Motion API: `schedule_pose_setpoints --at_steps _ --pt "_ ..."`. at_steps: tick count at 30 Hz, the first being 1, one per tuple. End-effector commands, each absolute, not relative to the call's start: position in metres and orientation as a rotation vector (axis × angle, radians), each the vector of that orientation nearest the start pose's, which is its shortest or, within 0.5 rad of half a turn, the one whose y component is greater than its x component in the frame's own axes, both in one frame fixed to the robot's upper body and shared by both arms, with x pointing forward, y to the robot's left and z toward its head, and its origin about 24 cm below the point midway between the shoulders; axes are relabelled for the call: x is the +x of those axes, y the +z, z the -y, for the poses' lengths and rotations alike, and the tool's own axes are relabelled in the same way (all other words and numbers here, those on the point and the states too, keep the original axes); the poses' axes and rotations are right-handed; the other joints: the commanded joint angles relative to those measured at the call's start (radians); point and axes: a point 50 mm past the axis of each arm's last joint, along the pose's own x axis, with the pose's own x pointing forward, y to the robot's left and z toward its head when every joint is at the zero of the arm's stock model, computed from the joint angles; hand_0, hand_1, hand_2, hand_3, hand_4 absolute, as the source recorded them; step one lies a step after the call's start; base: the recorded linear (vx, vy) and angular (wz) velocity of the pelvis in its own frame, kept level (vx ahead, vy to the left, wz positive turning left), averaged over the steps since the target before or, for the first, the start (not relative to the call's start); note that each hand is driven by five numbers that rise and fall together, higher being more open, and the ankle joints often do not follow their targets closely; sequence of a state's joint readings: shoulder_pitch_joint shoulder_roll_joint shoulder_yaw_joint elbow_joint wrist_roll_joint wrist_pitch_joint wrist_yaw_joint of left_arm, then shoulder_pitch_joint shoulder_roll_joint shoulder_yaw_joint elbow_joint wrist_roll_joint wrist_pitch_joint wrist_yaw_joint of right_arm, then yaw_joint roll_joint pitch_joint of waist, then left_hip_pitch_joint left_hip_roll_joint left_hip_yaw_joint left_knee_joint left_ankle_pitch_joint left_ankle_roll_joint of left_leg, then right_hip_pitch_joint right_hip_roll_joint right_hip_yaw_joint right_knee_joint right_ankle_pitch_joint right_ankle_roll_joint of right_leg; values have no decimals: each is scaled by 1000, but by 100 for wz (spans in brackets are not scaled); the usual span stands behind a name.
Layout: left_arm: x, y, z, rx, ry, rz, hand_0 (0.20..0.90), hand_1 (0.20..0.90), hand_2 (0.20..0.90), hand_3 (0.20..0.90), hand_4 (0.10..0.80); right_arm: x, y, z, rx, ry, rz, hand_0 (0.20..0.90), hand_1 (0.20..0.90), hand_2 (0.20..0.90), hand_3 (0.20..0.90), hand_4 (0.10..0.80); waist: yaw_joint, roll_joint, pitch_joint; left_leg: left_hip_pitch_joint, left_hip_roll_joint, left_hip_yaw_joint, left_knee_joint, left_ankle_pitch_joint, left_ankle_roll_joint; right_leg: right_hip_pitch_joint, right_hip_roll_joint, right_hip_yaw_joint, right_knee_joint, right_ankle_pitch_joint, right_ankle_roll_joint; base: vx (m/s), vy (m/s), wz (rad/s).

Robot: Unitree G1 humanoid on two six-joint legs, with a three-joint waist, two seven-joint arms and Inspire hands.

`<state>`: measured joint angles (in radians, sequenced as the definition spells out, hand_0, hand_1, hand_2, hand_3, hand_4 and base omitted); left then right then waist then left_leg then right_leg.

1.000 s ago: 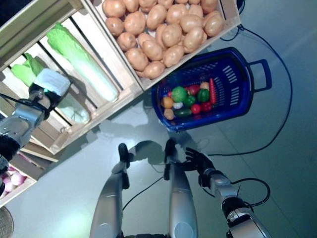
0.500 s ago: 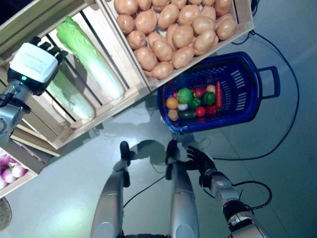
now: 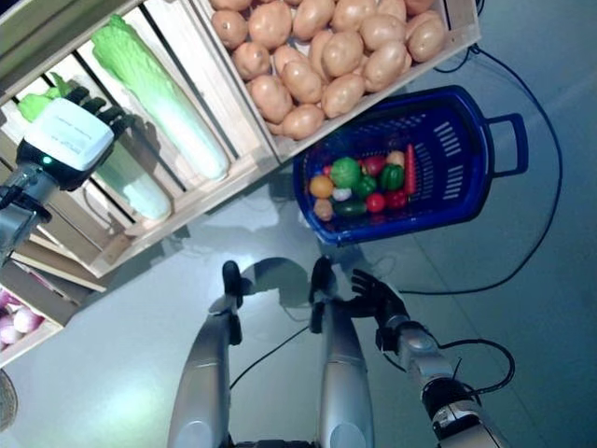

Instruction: Put vegetables into the basket

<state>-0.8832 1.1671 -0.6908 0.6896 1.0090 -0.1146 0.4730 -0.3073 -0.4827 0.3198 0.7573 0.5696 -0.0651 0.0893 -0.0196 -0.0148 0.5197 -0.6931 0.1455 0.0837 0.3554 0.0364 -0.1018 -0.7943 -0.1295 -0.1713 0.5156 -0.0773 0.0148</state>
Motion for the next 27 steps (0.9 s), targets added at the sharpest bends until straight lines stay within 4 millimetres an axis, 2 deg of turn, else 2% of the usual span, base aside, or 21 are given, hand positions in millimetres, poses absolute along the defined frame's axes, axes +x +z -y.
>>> schedule_pose_setpoints --at_steps 1,11,17,27 --pt "322 299 -343 2374 519 452 900 900 900 900 800 266 -20 258 -9 -31 -380 900 900 900 900 800 -12 -13 0 -81 -4 -5 101 -22 3 91 -34 -14 -31 -15 35 2 40 1" --pt "318 306 -353 2380 601 424 900 900 900 900 800 265 -13 261 0 -53 -339 900 900 900 900 800 -18 -22 0 -128 5 -6 140 -35 8 39 -51 -16 14 -21 35 -2 14 -1" --pt "310 310 -366 2290 755 414 900 900 900 900 800 265 -10 262 6 -65 -316 900 900 900 900 800 -16 -23 0 -148 9 -5 145 -36 12 16 -60 -22 26 -21 34 -15 0 3" --pt "303 292 -382 2250 786 325 900 900 900 900 800 263 -9 260 32 -76 -302 900 900 900 900 800 -11 -28 0 -156 8 -9 146 -38 8 13 -63 -27 19 -20 37 -16 -22 2"
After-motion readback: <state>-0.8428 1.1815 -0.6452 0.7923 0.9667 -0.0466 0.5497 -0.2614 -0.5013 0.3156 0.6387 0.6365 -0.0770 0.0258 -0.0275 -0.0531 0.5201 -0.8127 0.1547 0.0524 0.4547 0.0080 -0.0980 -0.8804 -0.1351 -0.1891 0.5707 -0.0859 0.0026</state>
